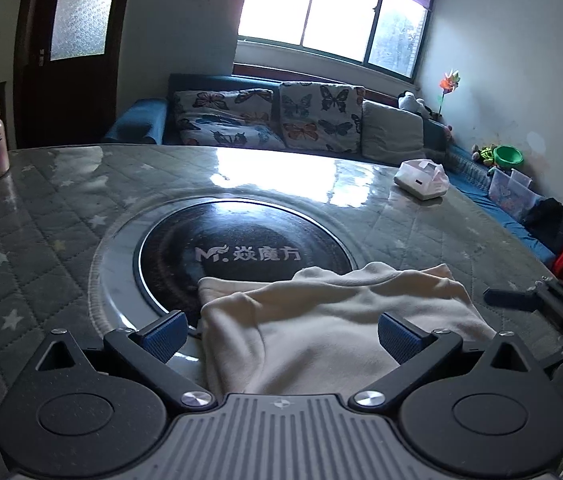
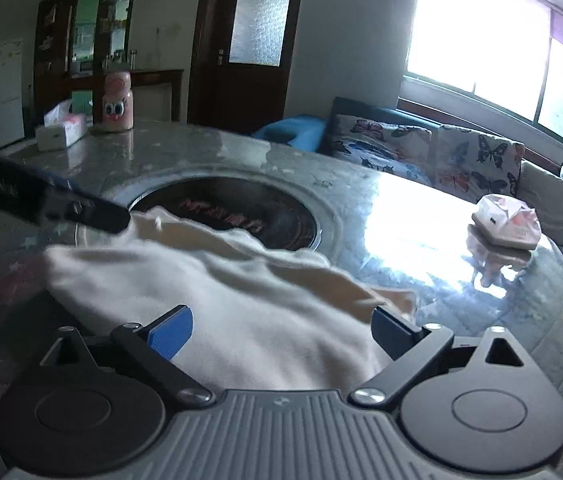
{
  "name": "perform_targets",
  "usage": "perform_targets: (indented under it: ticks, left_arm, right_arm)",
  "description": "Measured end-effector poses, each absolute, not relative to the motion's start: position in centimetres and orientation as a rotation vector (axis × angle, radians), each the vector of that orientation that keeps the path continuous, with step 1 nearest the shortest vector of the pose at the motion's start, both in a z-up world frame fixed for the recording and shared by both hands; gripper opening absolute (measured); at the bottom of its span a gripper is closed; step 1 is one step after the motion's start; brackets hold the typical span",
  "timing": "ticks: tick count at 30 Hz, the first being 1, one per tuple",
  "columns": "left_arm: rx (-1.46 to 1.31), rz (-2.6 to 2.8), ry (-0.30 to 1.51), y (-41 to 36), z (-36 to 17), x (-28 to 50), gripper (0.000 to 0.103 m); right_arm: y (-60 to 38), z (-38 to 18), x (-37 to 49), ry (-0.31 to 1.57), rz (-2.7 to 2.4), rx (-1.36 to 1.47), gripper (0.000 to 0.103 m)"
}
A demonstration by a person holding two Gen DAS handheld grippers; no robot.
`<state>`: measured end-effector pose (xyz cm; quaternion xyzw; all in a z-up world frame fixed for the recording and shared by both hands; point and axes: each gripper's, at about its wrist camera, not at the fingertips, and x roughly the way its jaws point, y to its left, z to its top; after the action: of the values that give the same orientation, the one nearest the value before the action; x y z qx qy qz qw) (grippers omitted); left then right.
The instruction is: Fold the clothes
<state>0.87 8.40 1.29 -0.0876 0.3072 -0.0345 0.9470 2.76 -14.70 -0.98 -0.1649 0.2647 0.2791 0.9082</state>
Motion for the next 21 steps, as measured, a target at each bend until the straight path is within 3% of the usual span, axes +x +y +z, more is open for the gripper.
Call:
perform_targets:
  ticks: [9,21]
  left_arm:
    - [-0.202,-0.003,0.657,9.2,0.8,0.0,0.103]
    - [-0.176,0.042,0.716,9.4,0.3,-0.2,0.103]
  right_arm:
    - [-13.4,-0.7,0.7,0.440,0.575,-0.411,0.103]
    - [-11.9,-0.8,-0.2,0.459,0.626,-0.446,0.103]
